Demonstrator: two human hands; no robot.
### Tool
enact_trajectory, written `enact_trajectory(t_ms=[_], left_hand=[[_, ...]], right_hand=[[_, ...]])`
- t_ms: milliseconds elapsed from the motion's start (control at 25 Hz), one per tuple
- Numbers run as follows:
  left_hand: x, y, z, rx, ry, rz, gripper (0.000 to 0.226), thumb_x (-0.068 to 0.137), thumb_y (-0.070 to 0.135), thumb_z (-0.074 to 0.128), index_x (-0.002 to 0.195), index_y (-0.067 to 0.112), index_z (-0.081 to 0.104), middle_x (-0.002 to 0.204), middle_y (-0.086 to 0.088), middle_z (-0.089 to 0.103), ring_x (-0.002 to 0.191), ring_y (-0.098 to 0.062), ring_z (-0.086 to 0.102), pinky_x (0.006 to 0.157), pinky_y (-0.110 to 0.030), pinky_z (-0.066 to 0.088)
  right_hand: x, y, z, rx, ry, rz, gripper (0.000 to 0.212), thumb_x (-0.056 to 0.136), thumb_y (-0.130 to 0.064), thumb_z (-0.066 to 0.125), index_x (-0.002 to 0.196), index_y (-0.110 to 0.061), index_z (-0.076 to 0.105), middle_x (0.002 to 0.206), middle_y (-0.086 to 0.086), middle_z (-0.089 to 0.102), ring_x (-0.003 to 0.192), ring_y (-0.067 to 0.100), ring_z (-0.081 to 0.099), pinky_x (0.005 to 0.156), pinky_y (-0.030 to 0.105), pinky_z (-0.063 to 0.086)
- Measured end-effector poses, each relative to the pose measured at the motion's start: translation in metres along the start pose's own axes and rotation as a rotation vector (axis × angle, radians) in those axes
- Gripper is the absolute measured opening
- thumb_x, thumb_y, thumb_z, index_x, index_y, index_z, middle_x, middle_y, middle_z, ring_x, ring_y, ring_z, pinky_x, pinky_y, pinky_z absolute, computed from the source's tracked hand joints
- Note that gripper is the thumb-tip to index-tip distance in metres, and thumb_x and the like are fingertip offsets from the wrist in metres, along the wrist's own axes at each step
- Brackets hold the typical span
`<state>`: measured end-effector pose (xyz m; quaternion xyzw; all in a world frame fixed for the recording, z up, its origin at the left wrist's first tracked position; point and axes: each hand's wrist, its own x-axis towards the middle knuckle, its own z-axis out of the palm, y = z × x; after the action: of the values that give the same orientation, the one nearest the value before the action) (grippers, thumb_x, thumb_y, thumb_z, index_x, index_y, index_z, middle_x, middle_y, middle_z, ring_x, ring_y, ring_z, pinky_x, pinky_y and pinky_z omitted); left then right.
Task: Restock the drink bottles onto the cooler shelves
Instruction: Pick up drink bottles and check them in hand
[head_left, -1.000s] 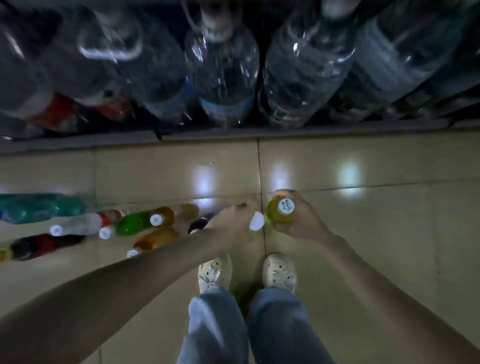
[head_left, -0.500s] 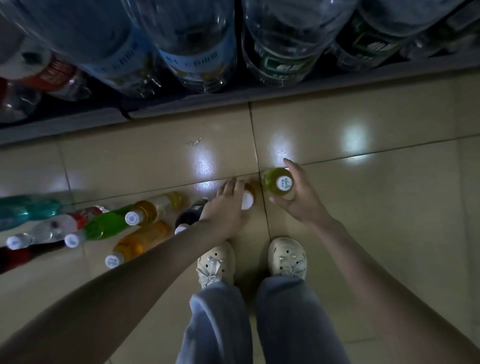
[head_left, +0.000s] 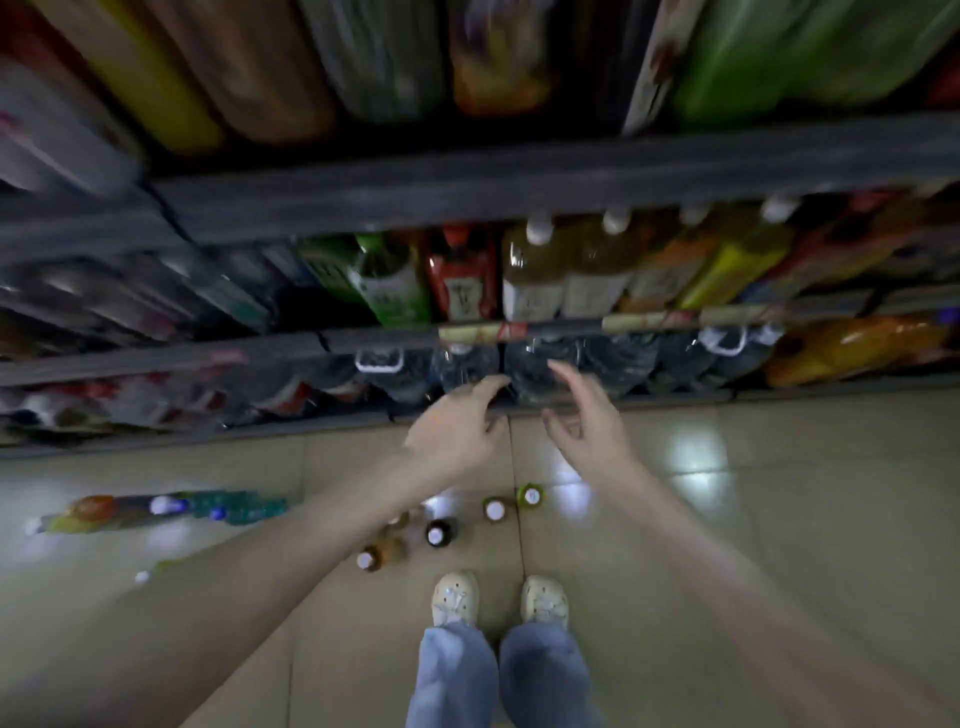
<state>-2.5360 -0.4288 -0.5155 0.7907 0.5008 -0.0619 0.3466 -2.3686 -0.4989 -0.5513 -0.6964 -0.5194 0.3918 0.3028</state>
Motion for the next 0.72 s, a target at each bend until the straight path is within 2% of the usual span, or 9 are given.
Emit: enact_trajectory(t_ms=[80, 160, 200, 320, 440, 560, 720], left_hand=[[-0.037, 0.044, -0.071, 0.036, 0.093, 0.06, 0.052, 0.093, 0.032, 0.05, 0.143, 0.027, 0.034, 0.126, -0.011, 0.057, 0.114, -0.029, 0.054, 0.089, -0.036, 0.047], [-0.07, 0.085, -0.143, 0.089, 0.205, 0.122, 0.052, 0.094, 0.037, 0.05, 0.143, 0.026, 0.034, 0.128, -0.009, 0.057, 0.114, -0.026, 0.055, 0.09, -0.034, 0.047], [-0.084, 0.102, -0.173, 0.112, 0.257, 0.157, 0.052, 0.094, 0.039, 0.049, 0.142, 0.026, 0.035, 0.13, -0.006, 0.057, 0.114, -0.024, 0.056, 0.091, -0.034, 0.047], [-0.127, 0.143, -0.259, 0.133, 0.438, 0.234, 0.047, 0.093, 0.044, 0.049, 0.137, 0.028, 0.044, 0.127, 0.0, 0.06, 0.108, -0.017, 0.059, 0.09, -0.035, 0.05], [-0.159, 0.163, -0.325, 0.101, 0.661, 0.337, 0.04, 0.091, 0.043, 0.052, 0.129, 0.028, 0.053, 0.118, 0.004, 0.064, 0.105, -0.011, 0.06, 0.09, -0.035, 0.051], [-0.183, 0.173, -0.377, 0.081, 0.836, 0.434, 0.038, 0.092, 0.04, 0.052, 0.128, 0.029, 0.052, 0.118, 0.007, 0.063, 0.104, -0.007, 0.059, 0.09, -0.033, 0.051], [-0.186, 0.178, -0.429, 0.182, 1.02, 0.485, 0.047, 0.094, 0.035, 0.05, 0.14, 0.032, 0.039, 0.123, 0.003, 0.058, 0.098, -0.012, 0.06, 0.082, -0.033, 0.053]], right_hand=[[-0.007, -0.083, -0.052, -0.047, 0.012, -0.099, 0.067, 0.093, -0.018, 0.058, 0.149, -0.031, 0.023, 0.138, -0.008, 0.041, 0.108, 0.01, 0.054, 0.091, 0.038, 0.05], [-0.011, -0.161, -0.105, -0.118, 0.02, -0.232, 0.075, 0.093, -0.023, 0.059, 0.151, -0.034, 0.011, 0.141, -0.01, 0.035, 0.101, 0.009, 0.053, 0.087, 0.031, 0.049], [-0.012, -0.193, -0.128, -0.16, 0.019, -0.286, 0.077, 0.093, -0.026, 0.059, 0.151, -0.035, 0.008, 0.144, -0.01, 0.033, 0.104, 0.008, 0.051, 0.085, 0.03, 0.049], [-0.014, -0.288, -0.188, -0.248, 0.06, -0.448, 0.073, 0.093, -0.028, 0.059, 0.15, -0.033, 0.013, 0.148, -0.004, 0.031, 0.112, 0.004, 0.046, 0.084, 0.024, 0.046], [-0.017, -0.365, -0.226, -0.275, 0.173, -0.576, 0.072, 0.094, -0.027, 0.058, 0.15, -0.034, 0.014, 0.147, -0.006, 0.032, 0.114, 0.003, 0.046, 0.09, 0.028, 0.049], [-0.017, -0.427, -0.247, -0.247, 0.331, -0.714, 0.071, 0.094, -0.024, 0.057, 0.15, -0.03, 0.015, 0.148, -0.004, 0.032, 0.123, 0.008, 0.042, 0.1, 0.033, 0.045], [0.001, -0.483, -0.252, -0.362, 0.594, -0.898, 0.075, 0.093, -0.019, 0.058, 0.152, -0.024, 0.011, 0.146, 0.003, 0.033, 0.13, 0.016, 0.03, 0.103, 0.023, 0.027]])
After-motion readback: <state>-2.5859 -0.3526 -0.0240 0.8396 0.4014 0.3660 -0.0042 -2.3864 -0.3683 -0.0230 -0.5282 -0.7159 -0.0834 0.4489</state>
